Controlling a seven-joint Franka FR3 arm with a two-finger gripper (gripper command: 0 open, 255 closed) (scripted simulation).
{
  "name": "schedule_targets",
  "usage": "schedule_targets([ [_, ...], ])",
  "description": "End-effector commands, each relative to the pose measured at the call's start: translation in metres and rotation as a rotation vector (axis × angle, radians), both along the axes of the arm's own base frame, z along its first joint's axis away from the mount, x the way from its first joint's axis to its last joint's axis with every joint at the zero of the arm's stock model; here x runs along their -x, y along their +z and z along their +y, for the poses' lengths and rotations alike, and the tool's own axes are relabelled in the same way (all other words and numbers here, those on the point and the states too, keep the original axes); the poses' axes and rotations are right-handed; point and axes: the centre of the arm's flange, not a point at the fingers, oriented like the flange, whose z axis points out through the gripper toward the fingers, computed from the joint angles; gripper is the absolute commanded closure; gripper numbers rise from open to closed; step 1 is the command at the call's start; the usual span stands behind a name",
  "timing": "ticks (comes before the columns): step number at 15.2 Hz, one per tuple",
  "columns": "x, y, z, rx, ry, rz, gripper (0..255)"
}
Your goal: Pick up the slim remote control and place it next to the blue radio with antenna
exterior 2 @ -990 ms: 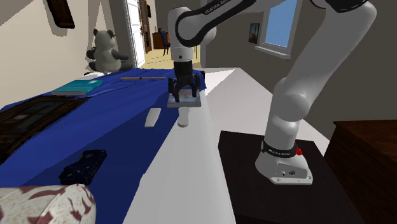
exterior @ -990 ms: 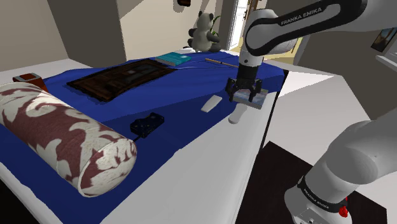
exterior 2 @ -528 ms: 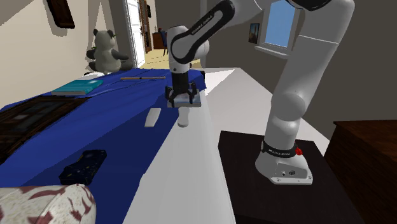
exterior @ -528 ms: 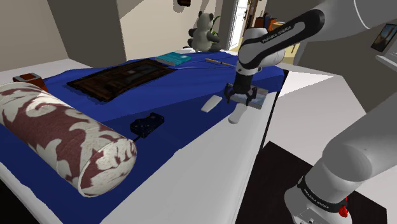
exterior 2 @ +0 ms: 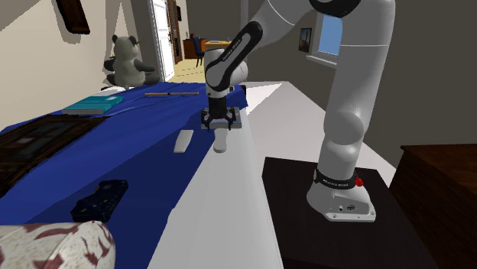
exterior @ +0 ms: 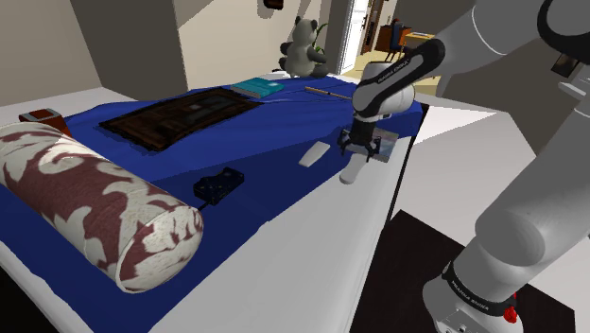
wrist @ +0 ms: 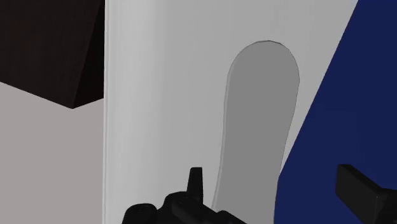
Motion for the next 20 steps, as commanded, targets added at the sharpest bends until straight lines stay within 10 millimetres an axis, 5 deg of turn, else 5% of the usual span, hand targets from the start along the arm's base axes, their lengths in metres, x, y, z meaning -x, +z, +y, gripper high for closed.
schedule_targets([
  [1, -0.003, -0.011, -0.015, 0.01, -0.054, -0.005, 0],
  [9, -0.002, -0.051, -0.016, 0.01, -0.054, -0.005, 0],
  [16, -0.002, -0.051, -0.016, 0.01, -0.054, -0.005, 0],
  [17, -0.002, -0.051, -0.016, 0.01, -0.054, -0.005, 255],
  [20, -0.002, -0.051, -0.016, 0.01, -0.054, -0.005, 255],
])
